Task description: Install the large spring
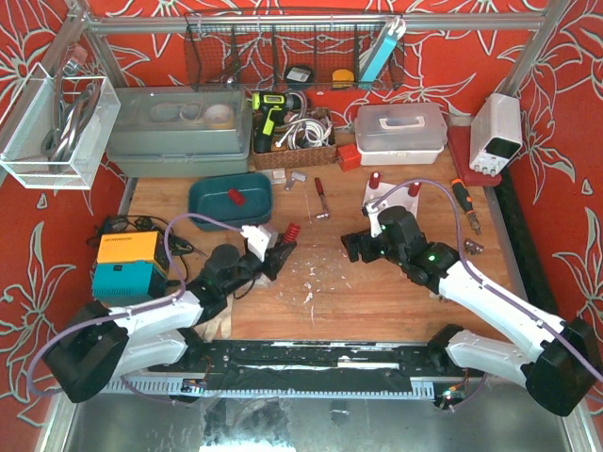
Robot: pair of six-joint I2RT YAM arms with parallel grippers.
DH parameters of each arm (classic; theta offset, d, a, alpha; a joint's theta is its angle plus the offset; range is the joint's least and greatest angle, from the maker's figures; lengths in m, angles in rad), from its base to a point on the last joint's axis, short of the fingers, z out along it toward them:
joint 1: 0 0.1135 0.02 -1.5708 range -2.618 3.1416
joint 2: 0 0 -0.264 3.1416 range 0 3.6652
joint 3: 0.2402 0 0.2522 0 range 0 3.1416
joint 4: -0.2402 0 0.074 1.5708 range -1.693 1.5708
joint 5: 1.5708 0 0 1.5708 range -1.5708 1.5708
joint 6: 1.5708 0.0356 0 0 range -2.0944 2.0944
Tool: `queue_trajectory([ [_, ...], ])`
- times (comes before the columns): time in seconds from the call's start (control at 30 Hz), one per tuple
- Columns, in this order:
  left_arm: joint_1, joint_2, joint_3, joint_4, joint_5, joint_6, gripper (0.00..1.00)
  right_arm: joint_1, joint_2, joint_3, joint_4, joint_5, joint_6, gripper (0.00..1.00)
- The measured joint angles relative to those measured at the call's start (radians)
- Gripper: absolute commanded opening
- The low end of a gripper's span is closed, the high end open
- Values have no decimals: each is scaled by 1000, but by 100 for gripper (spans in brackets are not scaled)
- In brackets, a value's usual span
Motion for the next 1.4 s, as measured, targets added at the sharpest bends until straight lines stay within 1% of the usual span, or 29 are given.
queue_trajectory([
  [0.07, -36, 1, -41, 49, 17, 51, 13, 0, -12, 0, 0, -70, 8, 96],
  [0.2, -102, 14, -109, 170, 34, 155, 13, 0, -29, 0, 16, -249, 37, 86],
  [0.3, -134, 45, -165, 270, 45, 212, 13, 2, -29, 0, 59, -381, 75, 79],
  [0.47, -143, 97, -185, 351, 76, 264, 11, 22, -21, 0, 190, -551, 158, 75],
  [0.6, -149, 98, -186, 396, 90, 285, 11, 62, -7, 0, 242, -594, 185, 75],
  [0.8, -162, 60, -199, 417, 107, 301, 11, 122, 70, 16, 230, -587, 184, 77],
  [0.93, -167, 17, -215, 422, 108, 310, 12, 146, 106, 28, 230, -579, 184, 71],
  [1.17, -168, 6, -217, 418, 108, 318, 12, 179, 158, 35, 249, -596, 191, 50],
  [1.23, -168, 6, -217, 416, 106, 320, 12, 183, 163, 35, 260, -603, 194, 49],
  [1.4, -169, 6, -217, 417, 106, 324, 11, 183, 163, 35, 285, -610, 198, 49],
])
